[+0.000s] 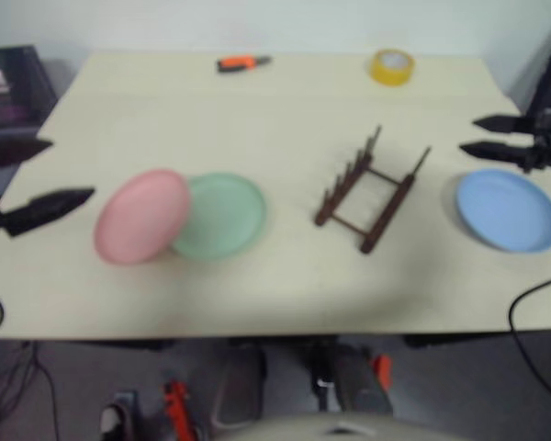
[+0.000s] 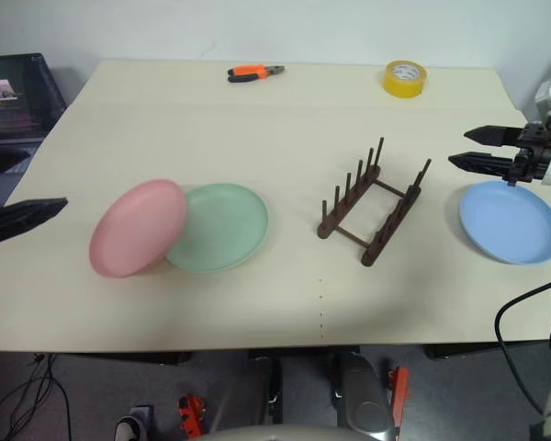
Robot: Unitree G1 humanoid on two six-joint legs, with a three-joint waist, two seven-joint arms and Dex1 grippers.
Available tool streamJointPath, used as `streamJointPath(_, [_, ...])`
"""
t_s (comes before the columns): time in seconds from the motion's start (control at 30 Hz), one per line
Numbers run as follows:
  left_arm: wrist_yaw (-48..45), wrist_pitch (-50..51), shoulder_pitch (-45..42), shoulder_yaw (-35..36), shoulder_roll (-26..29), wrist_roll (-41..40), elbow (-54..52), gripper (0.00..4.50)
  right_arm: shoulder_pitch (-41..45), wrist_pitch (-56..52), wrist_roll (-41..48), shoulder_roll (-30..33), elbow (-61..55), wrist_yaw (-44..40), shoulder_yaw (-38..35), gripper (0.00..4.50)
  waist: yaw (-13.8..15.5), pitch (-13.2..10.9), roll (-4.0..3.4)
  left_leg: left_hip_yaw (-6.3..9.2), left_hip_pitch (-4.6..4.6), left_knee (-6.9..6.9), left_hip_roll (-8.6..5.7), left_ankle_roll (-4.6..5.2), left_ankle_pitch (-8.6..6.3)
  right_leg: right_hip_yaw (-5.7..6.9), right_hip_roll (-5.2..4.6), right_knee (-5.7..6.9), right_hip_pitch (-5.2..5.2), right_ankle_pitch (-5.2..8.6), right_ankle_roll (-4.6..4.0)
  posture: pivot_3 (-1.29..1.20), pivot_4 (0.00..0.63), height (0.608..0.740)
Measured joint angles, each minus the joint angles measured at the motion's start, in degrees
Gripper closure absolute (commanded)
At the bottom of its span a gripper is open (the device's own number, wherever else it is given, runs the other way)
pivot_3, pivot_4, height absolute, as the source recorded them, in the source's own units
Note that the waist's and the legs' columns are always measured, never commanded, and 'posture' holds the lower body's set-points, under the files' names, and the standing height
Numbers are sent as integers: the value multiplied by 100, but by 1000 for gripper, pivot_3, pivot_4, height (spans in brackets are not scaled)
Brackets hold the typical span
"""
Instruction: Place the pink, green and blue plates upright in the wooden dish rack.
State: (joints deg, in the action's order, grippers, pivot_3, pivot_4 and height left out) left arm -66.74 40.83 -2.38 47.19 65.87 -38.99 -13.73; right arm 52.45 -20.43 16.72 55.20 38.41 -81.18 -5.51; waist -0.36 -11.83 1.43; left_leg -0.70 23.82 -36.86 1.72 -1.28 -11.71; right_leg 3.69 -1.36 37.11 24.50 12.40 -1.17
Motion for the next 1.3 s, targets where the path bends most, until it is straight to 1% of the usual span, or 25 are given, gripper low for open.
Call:
streamJointPath(0.23, [84,70,-71,10,1,-42,-57,0,39,54,-8,-85,75,-3,4,1085,0,0,0,1,0,-2,2,0,0,0,3,1,1,0,0,0,150,740])
streamJointPath(0.33, [382,273,-402,-36,2,-332,-461,0,214,159,-34,-147,277,-8,13,1085,5,0,0,0,2,-4,-1,0,0,-5,4,0,0,-1,0,0,150,740])
streamJointPath(0.37, [634,369,-591,-169,-89,-537,-795,0,268,220,-40,-145,327,-8,9,1085,8,0,-1,-3,0,-2,-2,0,0,-10,3,-2,-3,-3,4,0,150,740])
streamJointPath(0.43, [1079,440,-767,-570,-337,-737,-1346,0,290,255,-37,-158,324,-10,12,1085,23,1,-2,-5,-4,-2,-5,0,0,-15,3,-3,-9,-19,30,0,150,740])
streamJointPath(0.47, [1373,492,-827,-927,-510,-759,-1611,0,269,251,-30,-165,279,-12,11,1085,34,1,-2,-4,-3,-3,-6,0,0,-15,3,-4,-11,-20,33,0,150,740])
streamJointPath(0.5, [1752,520,-922,-1456,-751,-703,-1842,0,215,231,-16,-176,130,-19,9,1085,44,1,-1,-4,-4,-6,-6,0,0,-17,4,-1,-11,-22,35,0,150,740])
streamJointPath(0.67, [3063,712,-1701,-3309,-1488,-99,-2165,0,-92,-25,130,-139,-622,21,-69,1085,64,1,2,-2,-4,-14,-5,1,1,-19,16,1,-15,-31,38,0,150,740])
streamJointPath(0.73, [3602,922,-2190,-4067,-2043,160,-2195,0,-230,-199,264,-139,-989,73,-140,1085,84,1,1,-4,-6,-17,-8,1,1,-24,16,1,-19,-35,43,0,150,740])
streamJointPath(0.83, [3993,1150,-2363,-5131,-2583,405,-2374,0,-346,-351,389,-138,-1457,195,-245,1085,73,1,2,-15,-8,-17,-8,1,0,-42,17,-4,-19,-38,49,0,150,740])
streamJointPath(0.9, [4165,1313,-2388,-5727,-2855,577,-2422,0,-601,-493,493,-130,-1749,287,-295,1085,59,1,4,-18,-9,-14,-9,2,0,-46,18,-6,-17,-38,49,0,150,740])
streamJointPath(0.97, [4292,1444,-2466,-6036,-2998,727,-2409,0,-786,-618,539,-126,-1914,348,-311,1085,60,2,4,-18,-11,-16,-13,2,1,-44,21,-2,-17,-38,49,0,150,740])
streamJointPath(1.1, [4489,1649,-2669,-6719,-3488,1024,-2319,0,-978,-906,748,-103,-2357,485,-412,1085,64,2,3,-18,-18,-21,-17,4,2,-46,22,2,-22,-44,46,0,150,740])
streamJointPath(1.17, [4529,1666,-2754,-6978,-3736,1185,-2092,0,-1089,-1032,847,-10,-2595,533,-469,1085,71,2,3,-17,-26,-21,-18,4,2,-44,23,-1,-32,-44,46,0,150,740])
streamJointPath(1.2, [4586,1666,-2796,-7066,-3908,1266,-1945,0,-1120,-1089,905,13,-2663,557,-480,1085,71,2,4,-19,-29,-22,-19,4,2,-45,24,-2,-34,-45,46,0,150,740])
streamJointPath(1.27, [4721,1668,-2889,-7119,-4470,1353,-1524,0,-1207,-1234,953,67,-2795,643,-515,1085,81,2,3,-18,-30,-22,-19,5,2,-48,22,-3,-37,-45,47,0,150,740])
streamJointPath(1.3, [4748,1668,-2901,-7135,-4588,1361,-1460,0,-1217,-1266,964,67,-2830,653,-515,1085,80,1,4,-19,-29,-23,-19,5,2,-49,23,-3,-36,-46,48,0,150,740])
